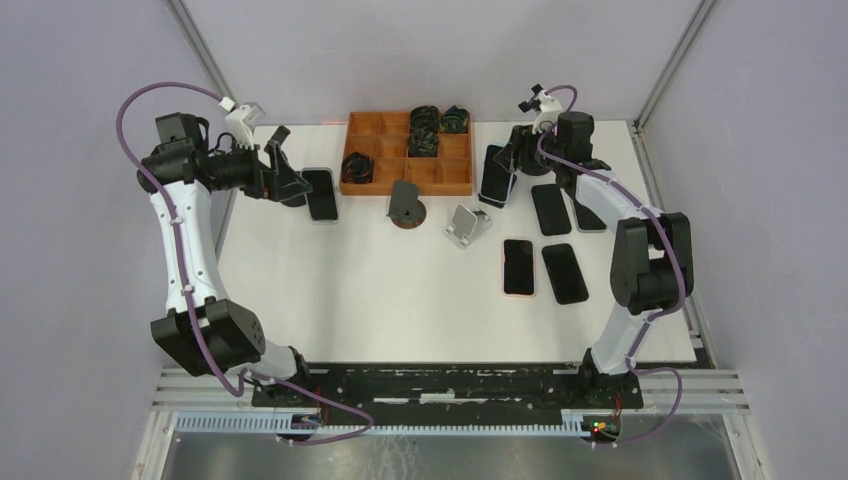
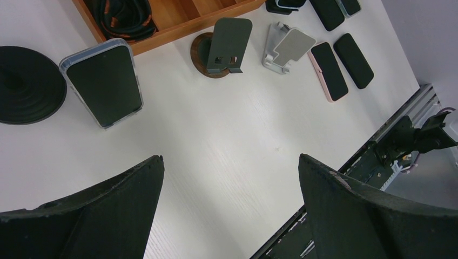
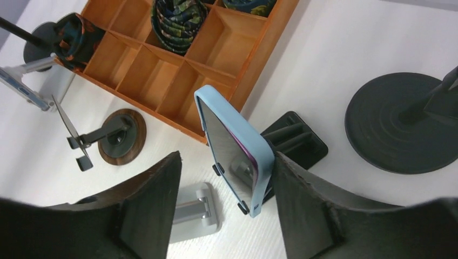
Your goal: Remove the phone from the phone stand
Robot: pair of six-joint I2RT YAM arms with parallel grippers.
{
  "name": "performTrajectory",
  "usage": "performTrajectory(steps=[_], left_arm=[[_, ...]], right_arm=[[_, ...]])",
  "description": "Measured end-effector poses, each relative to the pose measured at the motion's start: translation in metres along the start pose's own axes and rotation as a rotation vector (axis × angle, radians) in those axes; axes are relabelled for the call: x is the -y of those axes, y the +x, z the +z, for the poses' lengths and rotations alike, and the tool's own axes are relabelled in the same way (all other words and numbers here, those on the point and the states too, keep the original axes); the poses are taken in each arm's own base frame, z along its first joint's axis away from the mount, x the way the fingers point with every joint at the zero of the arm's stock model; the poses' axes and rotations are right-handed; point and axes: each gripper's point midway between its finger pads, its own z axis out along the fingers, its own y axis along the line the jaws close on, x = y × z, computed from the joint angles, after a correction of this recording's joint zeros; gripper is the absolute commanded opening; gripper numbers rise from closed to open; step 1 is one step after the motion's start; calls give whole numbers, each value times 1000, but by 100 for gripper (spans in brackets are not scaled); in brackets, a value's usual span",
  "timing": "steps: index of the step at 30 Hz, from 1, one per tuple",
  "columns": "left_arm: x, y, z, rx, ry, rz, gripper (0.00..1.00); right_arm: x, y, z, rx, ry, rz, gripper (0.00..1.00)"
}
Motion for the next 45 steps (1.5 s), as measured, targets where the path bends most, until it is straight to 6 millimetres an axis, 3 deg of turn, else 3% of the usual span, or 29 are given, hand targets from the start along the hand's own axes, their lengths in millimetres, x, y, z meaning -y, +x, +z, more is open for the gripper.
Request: performTrajectory(steps=[4, 9, 15, 20, 24, 31, 37, 42, 45], left_arm=[[0, 0, 0, 1, 0, 1, 100], [0, 0, 0, 1, 0, 2, 100], [0, -1, 0, 1, -1, 2, 100], [0, -1, 0, 2, -1, 3, 100], [0, -1, 0, 2, -1, 3, 100], [0, -2, -1, 3, -1, 5, 100], [0, -2, -1, 4, -1, 7, 100], [1, -3, 0, 8, 13, 18, 100], [-1, -3, 3, 5, 21, 19, 100]], right_arm=[[1, -2, 6, 19, -13, -10, 49], [-1, -6, 8, 40, -23, -26, 23], [-5, -9, 8, 50, -39, -51, 0], [-16, -14, -2, 58, -64, -63, 0], [-32, -34, -17, 100, -96, -87, 0], [-58, -68, -54, 161, -111, -146, 0], [-70, -87, -101, 208, -43, -180, 0], [-59, -80, -126, 117, 89, -142, 0], [-36, -54, -133, 15, 207, -110, 0]])
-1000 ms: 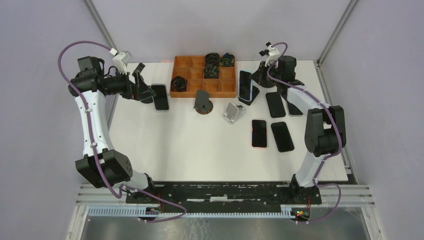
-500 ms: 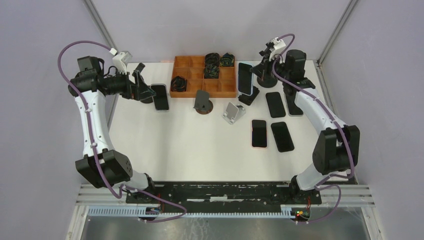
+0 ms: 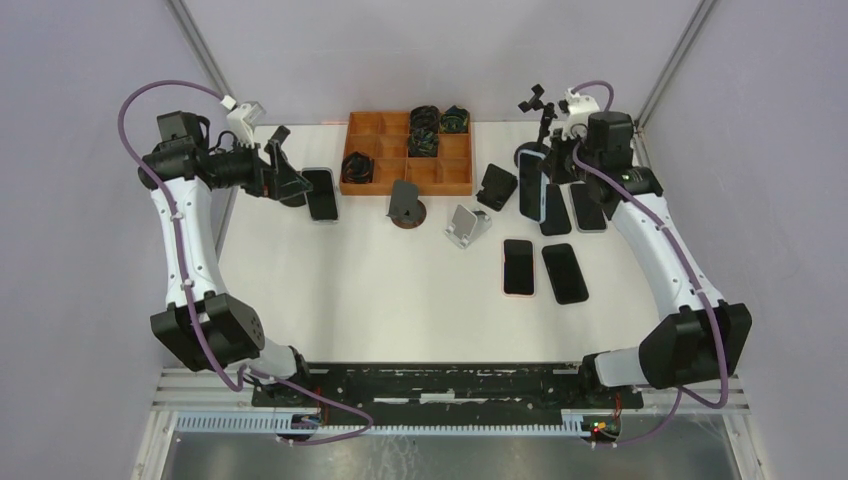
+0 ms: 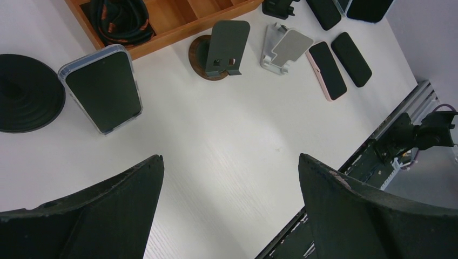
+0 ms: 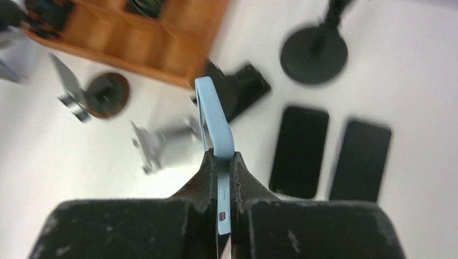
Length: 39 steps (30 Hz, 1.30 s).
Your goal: Remove the phone from the phone stand
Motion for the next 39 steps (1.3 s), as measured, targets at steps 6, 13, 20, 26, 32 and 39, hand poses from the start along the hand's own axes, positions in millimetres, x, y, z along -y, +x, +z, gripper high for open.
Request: performTrajectory(steps=[6, 13, 20, 26, 32, 39], left_arm=[[-5, 2, 4, -9, 5, -9, 100], [-6, -3, 4, -1, 12, 12, 100], [-6, -1, 6, -10, 31, 4, 100], [-6, -1, 6, -12, 31, 6, 100], [-6, -1, 6, -12, 31, 6, 100], [-5, -4, 4, -6, 28, 16, 100]], right_arm=[[59, 81, -36, -256, 281, 53, 0], [108, 108, -74, -377, 551, -1, 0], [130, 137, -65, -532, 639, -57, 0], [133, 170, -60, -646, 649, -91, 0], [133, 196, -55, -681, 644, -118, 0], [136, 201, -49, -670, 649, -129, 0]])
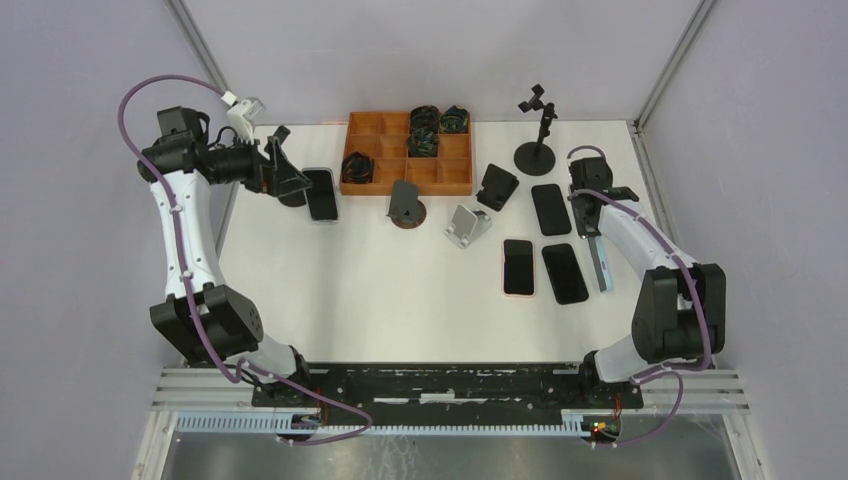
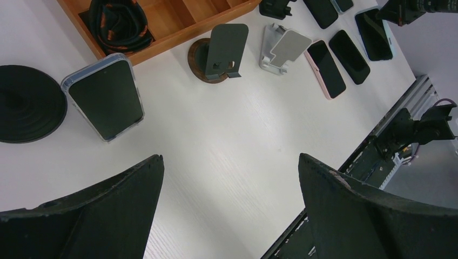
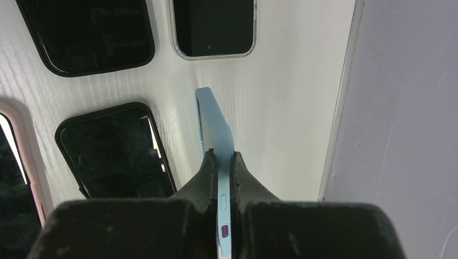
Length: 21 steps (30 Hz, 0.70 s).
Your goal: Remove the phone from the phone stand
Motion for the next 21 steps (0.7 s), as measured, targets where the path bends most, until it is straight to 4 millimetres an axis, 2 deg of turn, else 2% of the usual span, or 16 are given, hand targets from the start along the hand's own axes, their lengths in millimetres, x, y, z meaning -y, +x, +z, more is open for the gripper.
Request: performTrajectory(steps=[12, 18, 21], left_arm=[[-4, 1, 3, -7, 3, -12, 100], [-5, 1, 3, -8, 4, -13, 100], [-5, 1, 3, -8, 4, -14, 100]], right_arm=[[4, 5, 25, 4, 9, 43, 0], [4, 6, 30, 1, 12, 47, 0], [5, 7, 32, 7, 22, 53, 7]])
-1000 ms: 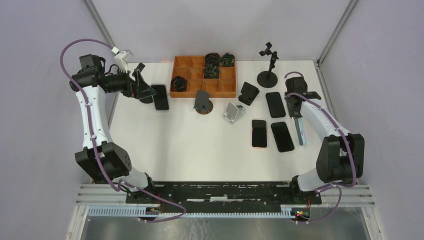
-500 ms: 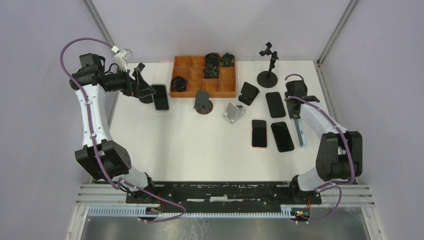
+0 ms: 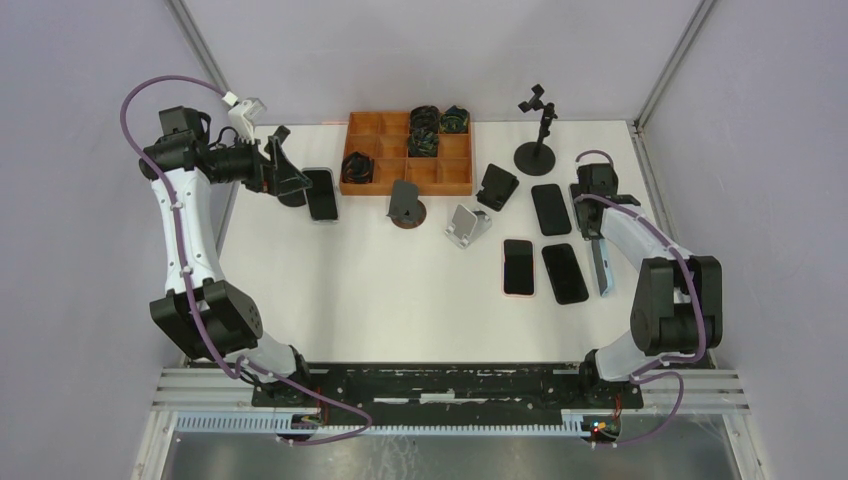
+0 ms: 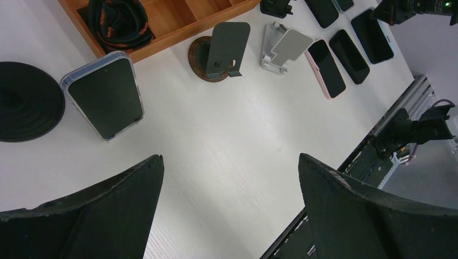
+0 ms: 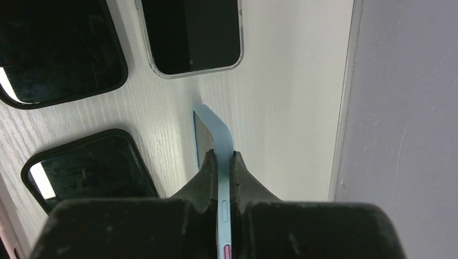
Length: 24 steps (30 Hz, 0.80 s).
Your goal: Remove the phone from the phone stand
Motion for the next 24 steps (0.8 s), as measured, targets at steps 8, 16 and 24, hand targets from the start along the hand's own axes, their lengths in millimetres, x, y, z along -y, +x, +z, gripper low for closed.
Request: performTrajectory(steps=[8, 16, 24], left_arm=[[0, -1, 0, 1, -1, 2, 100], [-1, 0, 1, -1, 0, -2, 100], [-1, 0, 1, -1, 0, -2, 100]], right_arm=[[3, 0, 1, 24, 14, 28, 35], [15, 21, 11, -32, 23, 85, 43], [14, 24, 17, -50, 23, 87, 57]])
